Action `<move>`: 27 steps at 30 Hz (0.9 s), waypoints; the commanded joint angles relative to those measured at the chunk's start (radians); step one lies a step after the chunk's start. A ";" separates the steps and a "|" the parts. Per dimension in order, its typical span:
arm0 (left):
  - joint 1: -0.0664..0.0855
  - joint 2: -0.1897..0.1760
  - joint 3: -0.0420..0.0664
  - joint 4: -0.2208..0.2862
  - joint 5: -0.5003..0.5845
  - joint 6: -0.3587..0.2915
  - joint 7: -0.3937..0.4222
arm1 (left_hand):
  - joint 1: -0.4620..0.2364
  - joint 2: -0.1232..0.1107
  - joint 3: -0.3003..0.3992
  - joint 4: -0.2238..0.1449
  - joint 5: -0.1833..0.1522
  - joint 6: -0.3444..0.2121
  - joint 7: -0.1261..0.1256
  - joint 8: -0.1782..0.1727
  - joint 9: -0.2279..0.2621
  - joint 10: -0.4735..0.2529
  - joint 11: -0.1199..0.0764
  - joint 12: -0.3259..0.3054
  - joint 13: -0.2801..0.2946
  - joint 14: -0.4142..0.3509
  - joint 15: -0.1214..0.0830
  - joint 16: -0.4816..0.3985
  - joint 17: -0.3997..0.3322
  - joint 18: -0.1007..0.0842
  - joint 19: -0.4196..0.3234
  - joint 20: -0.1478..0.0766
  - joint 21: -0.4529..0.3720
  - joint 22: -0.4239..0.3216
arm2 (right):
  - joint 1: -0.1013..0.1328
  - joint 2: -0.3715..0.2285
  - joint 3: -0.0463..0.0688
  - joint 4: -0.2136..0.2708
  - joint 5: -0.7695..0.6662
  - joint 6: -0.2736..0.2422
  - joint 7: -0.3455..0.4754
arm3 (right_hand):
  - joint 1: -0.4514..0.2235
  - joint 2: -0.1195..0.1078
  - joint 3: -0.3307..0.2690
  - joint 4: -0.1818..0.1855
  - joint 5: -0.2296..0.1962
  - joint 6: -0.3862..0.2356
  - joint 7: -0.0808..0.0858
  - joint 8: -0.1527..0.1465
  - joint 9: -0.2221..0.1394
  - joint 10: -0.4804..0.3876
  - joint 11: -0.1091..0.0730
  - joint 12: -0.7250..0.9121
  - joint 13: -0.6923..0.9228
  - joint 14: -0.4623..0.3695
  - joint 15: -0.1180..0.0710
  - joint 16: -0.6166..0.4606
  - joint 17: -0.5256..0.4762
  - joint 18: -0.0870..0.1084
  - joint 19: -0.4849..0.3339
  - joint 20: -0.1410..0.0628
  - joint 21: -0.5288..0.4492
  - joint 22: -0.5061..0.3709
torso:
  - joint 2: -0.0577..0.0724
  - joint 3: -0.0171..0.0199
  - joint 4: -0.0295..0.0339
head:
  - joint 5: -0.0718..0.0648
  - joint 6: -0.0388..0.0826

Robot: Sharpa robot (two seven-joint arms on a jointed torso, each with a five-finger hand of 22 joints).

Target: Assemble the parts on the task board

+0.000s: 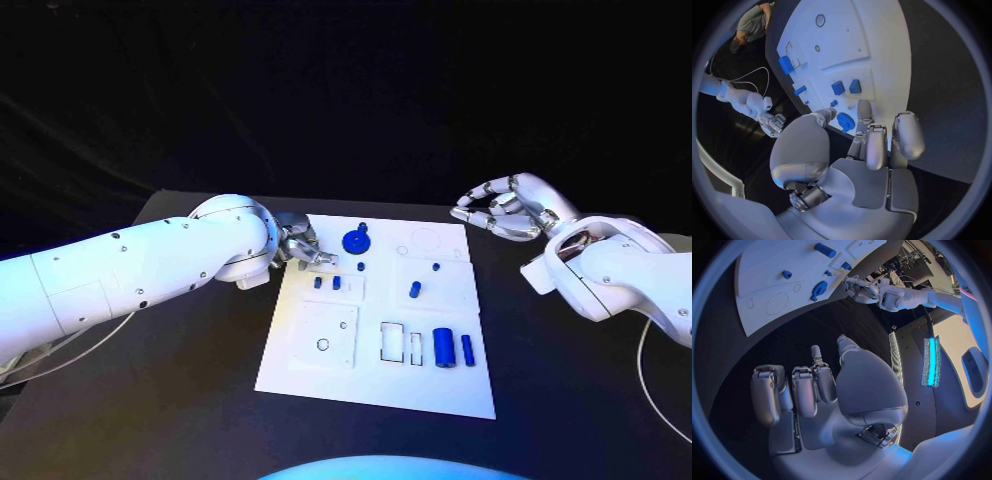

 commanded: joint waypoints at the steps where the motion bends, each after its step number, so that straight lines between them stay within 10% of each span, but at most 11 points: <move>1: 0.001 0.002 0.002 0.002 0.120 -0.160 0.176 | 0.074 0.002 0.000 -0.010 0.010 -0.026 0.020 -0.010 -0.016 -0.064 0.018 -0.031 -0.021 0.005 0.016 -0.101 0.017 0.040 -0.082 0.016 -0.128 -0.176 | -0.001 -0.001 0.000 0.000 -0.002 0.002 0.009 | -0.011 -0.003 -0.008 0.001 0.004 -0.007 0.002 0.005 -0.001 -0.004 -0.005 -0.005 0.113 0.072 -0.008 -0.004 0.114 0.017 0.049 -0.007 -0.006 0.204 | 0.000 0.0002 0.0017 | -0.006 0.003; 2: 0.001 0.004 0.001 0.001 0.126 -0.175 0.211 | 0.131 -0.004 0.005 -0.014 0.011 -0.038 0.032 -0.009 -0.023 -0.108 0.027 -0.055 -0.037 -0.050 0.026 -0.186 -0.075 0.064 -0.154 0.025 -0.239 -0.317 | -0.001 -0.001 0.000 0.000 -0.002 0.002 0.009 | -0.011 -0.001 -0.007 0.000 0.005 -0.007 0.002 0.006 -0.001 -0.006 -0.005 -0.006 0.111 0.071 -0.008 -0.005 0.112 0.018 0.048 -0.007 -0.008 0.204 | 0.000 0.0001 0.0023 | -0.007 0.004; 7: 0.000 0.020 -0.014 0.000 0.067 -0.244 0.396 | 0.350 -0.024 0.061 -0.073 0.009 -0.096 0.066 -0.057 -0.093 -0.236 0.067 -0.172 -0.134 -0.217 0.062 -0.413 -0.312 0.096 -0.254 0.055 -0.434 -0.529 | -0.001 -0.002 0.000 -0.001 -0.002 0.003 0.010 | 0.000 0.005 -0.003 -0.005 0.011 -0.008 0.002 0.008 -0.001 -0.029 -0.006 -0.034 0.085 0.070 -0.008 -0.007 0.106 0.020 0.043 -0.008 -0.015 0.199 | 0.000 -0.0009 0.0007 | -0.013 0.011; 15: -0.027 0.072 -0.032 -0.024 -0.258 -0.312 0.524 | 0.431 -0.082 0.102 -0.131 -0.001 -0.102 0.071 -0.140 -0.236 -0.285 0.080 -0.323 -0.291 -0.301 0.073 -0.528 -0.473 0.098 -0.262 0.067 -0.443 -0.532 | -0.003 0.000 0.000 -0.003 -0.002 0.006 0.011 | 0.013 0.007 0.000 -0.008 0.017 -0.010 0.001 0.010 -0.001 -0.034 -0.006 -0.041 0.079 0.068 -0.009 -0.010 0.100 0.021 0.041 -0.008 -0.021 0.196 | 0.000 -0.0008 -0.0025 | -0.016 0.016; 27: -0.047 0.135 -0.038 -0.084 -0.472 -0.189 0.471 | 0.479 -0.064 0.045 -0.162 0.010 -0.063 0.055 -0.175 -0.341 -0.288 0.074 -0.416 -0.420 -0.238 0.063 -0.450 -0.496 0.081 -0.191 0.059 -0.347 -0.423 | -0.006 0.002 0.000 -0.004 -0.005 0.005 0.009 | 0.015 0.007 0.001 -0.008 0.020 -0.010 0.001 0.011 0.000 -0.033 -0.006 -0.041 0.079 0.068 -0.009 -0.010 0.101 0.021 0.041 -0.008 -0.020 0.196 | 0.001 -0.0006 -0.0006 | -0.020 0.019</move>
